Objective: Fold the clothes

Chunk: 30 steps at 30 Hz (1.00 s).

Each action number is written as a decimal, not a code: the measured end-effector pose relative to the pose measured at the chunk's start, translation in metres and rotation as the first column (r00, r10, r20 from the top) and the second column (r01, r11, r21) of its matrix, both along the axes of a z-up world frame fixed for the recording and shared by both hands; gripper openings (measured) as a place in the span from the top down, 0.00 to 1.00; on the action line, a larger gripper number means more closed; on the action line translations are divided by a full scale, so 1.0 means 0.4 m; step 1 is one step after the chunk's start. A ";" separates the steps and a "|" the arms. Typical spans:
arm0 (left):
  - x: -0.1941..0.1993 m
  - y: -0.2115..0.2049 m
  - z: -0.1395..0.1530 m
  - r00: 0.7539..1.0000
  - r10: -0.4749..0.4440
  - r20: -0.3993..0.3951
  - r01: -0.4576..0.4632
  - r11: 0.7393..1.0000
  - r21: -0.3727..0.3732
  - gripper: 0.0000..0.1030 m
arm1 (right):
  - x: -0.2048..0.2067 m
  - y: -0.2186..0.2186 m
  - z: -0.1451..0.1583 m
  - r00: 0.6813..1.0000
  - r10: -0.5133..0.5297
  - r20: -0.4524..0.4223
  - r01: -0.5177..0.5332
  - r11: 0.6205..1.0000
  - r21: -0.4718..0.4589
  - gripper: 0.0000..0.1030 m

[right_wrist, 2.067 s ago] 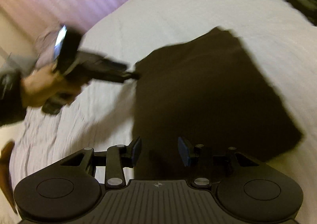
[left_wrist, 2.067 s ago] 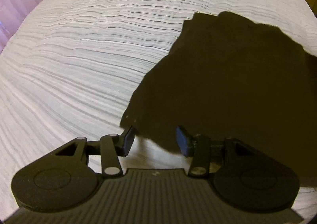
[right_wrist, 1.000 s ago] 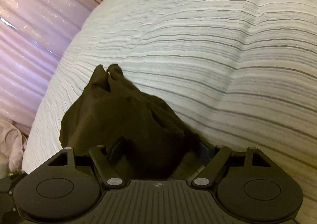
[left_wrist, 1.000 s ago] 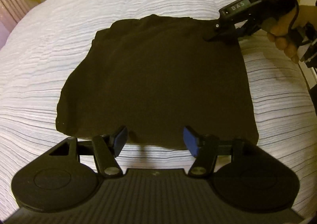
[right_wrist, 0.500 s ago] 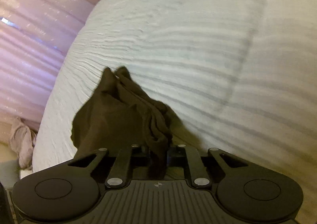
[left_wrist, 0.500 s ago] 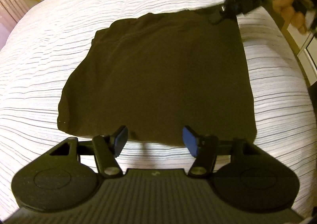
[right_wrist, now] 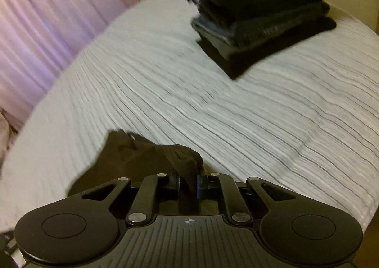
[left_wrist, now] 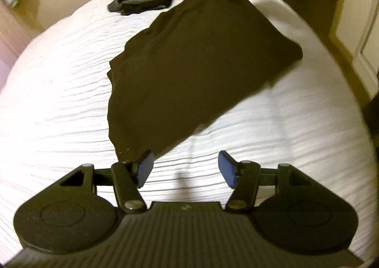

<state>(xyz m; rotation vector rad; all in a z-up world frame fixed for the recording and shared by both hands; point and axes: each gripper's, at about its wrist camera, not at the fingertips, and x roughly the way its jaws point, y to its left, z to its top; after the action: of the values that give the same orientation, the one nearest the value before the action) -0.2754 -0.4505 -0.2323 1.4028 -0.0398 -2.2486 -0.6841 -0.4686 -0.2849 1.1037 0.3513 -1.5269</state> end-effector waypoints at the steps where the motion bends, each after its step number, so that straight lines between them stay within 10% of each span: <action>1: -0.001 -0.002 -0.008 1.000 -0.020 0.016 0.020 1.000 -0.017 0.45 | 0.006 0.005 -0.007 1.000 -0.007 -0.023 0.007 1.000 0.012 0.82; 9: -0.010 -0.127 -0.024 1.000 0.011 -0.006 -0.011 1.000 -0.013 0.50 | 0.114 0.161 0.039 0.982 -0.092 -0.168 0.085 0.995 -0.045 0.76; 18: -0.001 -0.299 -0.127 0.984 0.170 0.051 -0.171 0.985 0.017 0.47 | 0.372 0.155 -0.117 0.962 0.254 -0.101 -0.252 0.967 0.035 0.76; 23: 0.010 -0.305 -0.127 0.981 0.189 0.048 -0.191 0.981 0.033 0.46 | 0.339 0.201 -0.169 0.961 0.262 -0.089 -0.246 0.957 0.155 0.76; 30: -0.042 -0.296 -0.027 0.982 0.182 -0.044 -0.180 0.983 0.032 0.50 | 0.304 0.134 -0.050 0.973 0.183 -0.139 -0.179 0.983 0.040 0.74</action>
<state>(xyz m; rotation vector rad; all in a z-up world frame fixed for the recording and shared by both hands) -0.2924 -0.5689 -0.2431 1.3119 0.1305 -2.1376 -0.5624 -0.4150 -0.3048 0.9588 0.5574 -1.4441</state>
